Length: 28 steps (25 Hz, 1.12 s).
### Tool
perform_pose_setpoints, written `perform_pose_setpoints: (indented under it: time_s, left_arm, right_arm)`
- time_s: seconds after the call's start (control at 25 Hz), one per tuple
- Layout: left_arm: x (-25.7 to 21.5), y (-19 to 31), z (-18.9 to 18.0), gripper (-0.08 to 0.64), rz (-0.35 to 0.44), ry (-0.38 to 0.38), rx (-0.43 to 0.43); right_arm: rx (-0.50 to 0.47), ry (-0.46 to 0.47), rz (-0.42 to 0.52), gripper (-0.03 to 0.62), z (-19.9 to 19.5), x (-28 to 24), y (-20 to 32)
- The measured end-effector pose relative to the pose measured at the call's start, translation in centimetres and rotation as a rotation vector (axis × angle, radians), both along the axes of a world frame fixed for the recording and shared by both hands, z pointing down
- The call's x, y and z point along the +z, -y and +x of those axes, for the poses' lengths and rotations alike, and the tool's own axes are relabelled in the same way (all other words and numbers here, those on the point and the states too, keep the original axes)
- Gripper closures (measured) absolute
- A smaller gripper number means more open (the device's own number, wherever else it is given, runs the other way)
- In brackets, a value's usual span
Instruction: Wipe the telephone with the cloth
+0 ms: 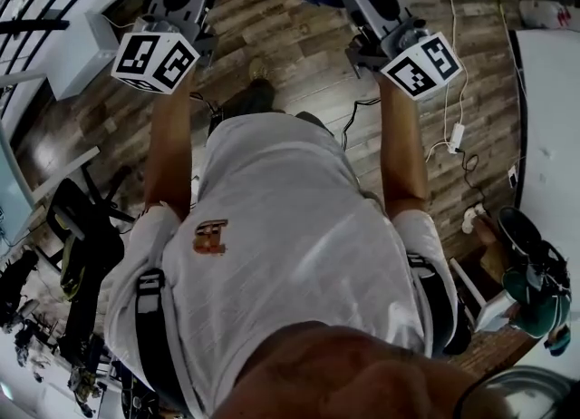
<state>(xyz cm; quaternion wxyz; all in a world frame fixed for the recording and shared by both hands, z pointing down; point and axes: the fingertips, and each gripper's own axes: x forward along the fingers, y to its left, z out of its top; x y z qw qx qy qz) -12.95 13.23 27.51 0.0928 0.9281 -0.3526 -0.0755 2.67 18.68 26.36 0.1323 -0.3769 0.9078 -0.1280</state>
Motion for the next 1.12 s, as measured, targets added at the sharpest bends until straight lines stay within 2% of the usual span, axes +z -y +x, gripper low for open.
perform_pose_setpoints:
  time_s: [0.28,0.48,0.84,1.12]
  left_arm:
    - [2.2,10.4,-1.2,0.541,-0.049,0.026,0.011]
    - [3.4,15.8,-1.7,0.541,-0.073,0.037,0.016]
    - [5.6,21.0,-1.5,0.541,-0.126,0.059,0.001]
    - [6.8,25.2,-0.2,0.54,-0.171,0.076,-0.049]
  right_arm:
    - [0.008,-0.015,-0.029,0.52,-1.6,1.0,10.5]
    - [0.01,-0.031,-0.048,0.52,-2.7,1.5,15.5]
    - [0.003,-0.057,-0.084,0.52,-2.4,3.1,20.9]
    - [-0.058,-0.07,-0.099,0.52,-1.2,4.0,26.3]
